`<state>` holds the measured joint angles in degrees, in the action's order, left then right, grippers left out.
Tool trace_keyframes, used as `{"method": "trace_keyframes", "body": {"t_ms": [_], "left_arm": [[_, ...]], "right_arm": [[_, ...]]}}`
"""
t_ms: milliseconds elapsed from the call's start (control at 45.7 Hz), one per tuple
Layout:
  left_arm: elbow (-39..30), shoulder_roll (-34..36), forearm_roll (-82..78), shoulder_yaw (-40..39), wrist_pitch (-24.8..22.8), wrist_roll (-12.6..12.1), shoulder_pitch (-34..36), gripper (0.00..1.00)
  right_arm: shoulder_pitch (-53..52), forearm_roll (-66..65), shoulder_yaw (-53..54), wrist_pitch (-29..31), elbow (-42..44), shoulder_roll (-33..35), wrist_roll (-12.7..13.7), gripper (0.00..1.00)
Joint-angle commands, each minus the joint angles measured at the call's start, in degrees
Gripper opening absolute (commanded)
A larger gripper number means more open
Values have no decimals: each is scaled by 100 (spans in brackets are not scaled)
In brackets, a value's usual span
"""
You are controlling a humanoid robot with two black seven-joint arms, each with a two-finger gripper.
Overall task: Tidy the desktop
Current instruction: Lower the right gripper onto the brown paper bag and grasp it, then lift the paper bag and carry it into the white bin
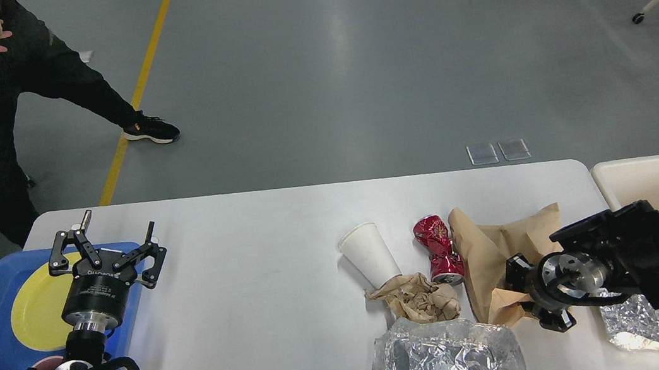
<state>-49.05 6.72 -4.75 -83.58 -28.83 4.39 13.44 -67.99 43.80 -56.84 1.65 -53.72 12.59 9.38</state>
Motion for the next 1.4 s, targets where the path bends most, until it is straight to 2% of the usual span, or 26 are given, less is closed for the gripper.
{"method": "trace_keyframes", "body": {"t_ms": [0,394,634,766,985,1181,1378], "left_arm": [[1,-4,0,-1,0,0,0,97],[1,-4,0,8,0,0,0,97],[1,-4,0,-1,-9,0,0,97],[1,5,0,0,-9,0,0,97],[-8,5,0,8,0,0,0,97],[1,-4,0,8,0,0,0,97],[1,5,0,8,0,0,0,97]], "right_arm": [[23,15,50,-50,20,-2,20,0],[-223,-12,68,73,-199,33,99,0],[-1145,-38,-64,81,-920,551,292,0],[-1892,-56,-538,292,-1395,666,433,0],[-3403,-178,-1460,1108,-2194,833,424,0],[-5082,-1451,-2111,2251,-2950,912,389,0],[-6313,-2639,-2419,3262,-3329,1193,354,0]]}}
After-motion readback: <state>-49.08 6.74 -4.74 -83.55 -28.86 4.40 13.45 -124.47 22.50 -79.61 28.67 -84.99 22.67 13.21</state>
